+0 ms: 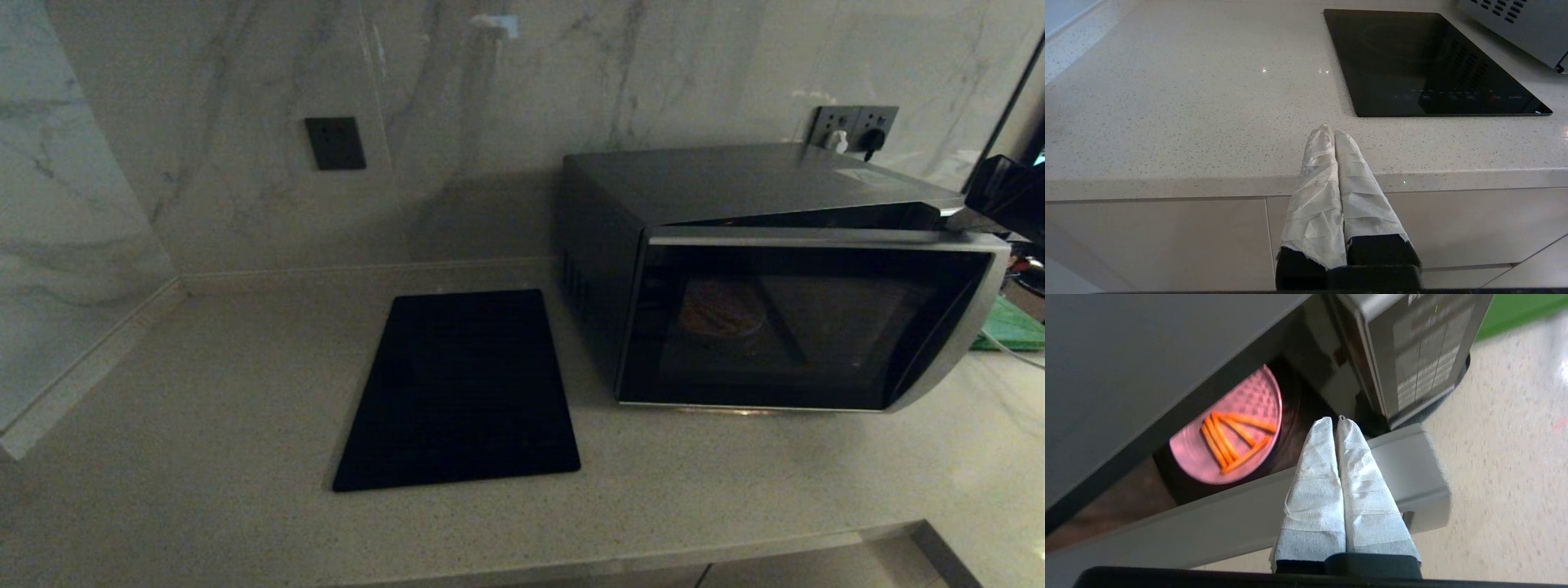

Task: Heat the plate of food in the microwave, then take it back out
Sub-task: Open the microwave oven

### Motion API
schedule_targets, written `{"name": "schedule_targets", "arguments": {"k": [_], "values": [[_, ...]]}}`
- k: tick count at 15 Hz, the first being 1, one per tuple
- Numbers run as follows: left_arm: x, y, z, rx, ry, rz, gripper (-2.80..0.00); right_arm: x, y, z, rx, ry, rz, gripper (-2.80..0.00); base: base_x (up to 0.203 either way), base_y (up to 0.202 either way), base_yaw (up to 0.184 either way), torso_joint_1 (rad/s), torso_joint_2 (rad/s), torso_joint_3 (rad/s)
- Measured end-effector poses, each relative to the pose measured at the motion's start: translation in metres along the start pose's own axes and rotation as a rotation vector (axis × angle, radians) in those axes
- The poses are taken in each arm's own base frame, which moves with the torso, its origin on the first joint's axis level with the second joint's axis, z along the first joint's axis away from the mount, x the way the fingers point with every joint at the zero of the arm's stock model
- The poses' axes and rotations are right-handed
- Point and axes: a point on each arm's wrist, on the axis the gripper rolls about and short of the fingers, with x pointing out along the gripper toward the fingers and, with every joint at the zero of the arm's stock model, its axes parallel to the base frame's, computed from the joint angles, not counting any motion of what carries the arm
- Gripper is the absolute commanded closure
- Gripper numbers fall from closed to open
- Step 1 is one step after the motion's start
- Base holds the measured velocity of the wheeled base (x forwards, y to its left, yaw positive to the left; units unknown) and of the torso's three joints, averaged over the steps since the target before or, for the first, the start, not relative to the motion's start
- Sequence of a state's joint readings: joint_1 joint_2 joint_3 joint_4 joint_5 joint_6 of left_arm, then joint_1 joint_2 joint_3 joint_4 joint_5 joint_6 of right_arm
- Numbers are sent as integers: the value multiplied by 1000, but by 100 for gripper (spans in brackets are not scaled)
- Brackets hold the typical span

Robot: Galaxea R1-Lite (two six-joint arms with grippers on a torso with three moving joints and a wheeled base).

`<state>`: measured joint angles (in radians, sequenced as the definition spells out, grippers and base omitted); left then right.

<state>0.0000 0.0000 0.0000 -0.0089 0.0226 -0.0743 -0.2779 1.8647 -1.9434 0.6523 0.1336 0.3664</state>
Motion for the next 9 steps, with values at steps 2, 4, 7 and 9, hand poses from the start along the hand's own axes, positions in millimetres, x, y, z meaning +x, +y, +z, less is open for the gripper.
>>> {"name": "schedule_targets", "arguments": {"k": [2, 4, 7, 9], "values": [[0, 0, 0, 0, 0, 0, 0, -7, 0, -4, -1, 28, -4, 0, 0, 0, 0, 0, 0, 0], [0, 0, 0, 0, 0, 0, 0, -15, 1, -9, -8, 67, 10, 0, 0, 0, 0, 0, 0, 0], [0, 0, 0, 0, 0, 0, 0, -24, 3, -20, -18, 133, 16, 0, 0, 0, 0, 0, 0, 0], [0, 0, 0, 0, 0, 0, 0, -30, 7, -28, -27, 161, 24, 0, 0, 0, 0, 0, 0, 0]]}}
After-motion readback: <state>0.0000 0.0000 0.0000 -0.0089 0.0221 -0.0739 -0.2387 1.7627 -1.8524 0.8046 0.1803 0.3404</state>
